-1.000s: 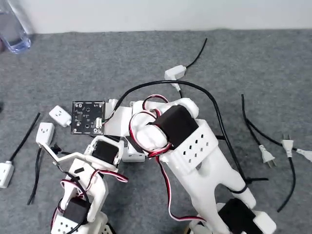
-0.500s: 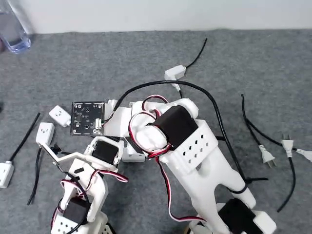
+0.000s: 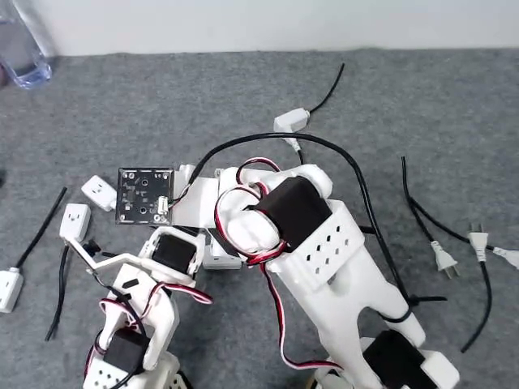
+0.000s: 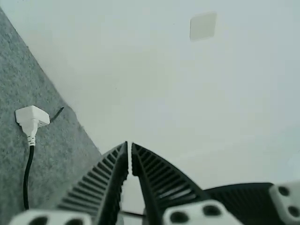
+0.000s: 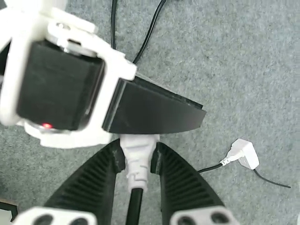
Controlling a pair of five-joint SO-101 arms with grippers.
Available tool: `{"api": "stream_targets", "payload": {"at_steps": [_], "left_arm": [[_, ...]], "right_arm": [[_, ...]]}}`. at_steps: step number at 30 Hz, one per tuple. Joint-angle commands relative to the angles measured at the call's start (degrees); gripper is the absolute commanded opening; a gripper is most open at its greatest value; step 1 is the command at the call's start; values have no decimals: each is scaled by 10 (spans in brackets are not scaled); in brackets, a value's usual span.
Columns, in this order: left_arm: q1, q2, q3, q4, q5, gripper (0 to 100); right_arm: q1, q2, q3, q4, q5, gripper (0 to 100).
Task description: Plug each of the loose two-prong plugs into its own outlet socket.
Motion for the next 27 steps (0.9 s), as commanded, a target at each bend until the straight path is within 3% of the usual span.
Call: {"api": "stream_targets", "payload": {"at_steps": [1,27], "left_arm": [[30,-7,7,18,-25,15],[33,-7,7,23,-25,15]], "right_arm": [[-9,-15,-50,20,-9,8],[-9,-21,-53,20,-11,8]]}}
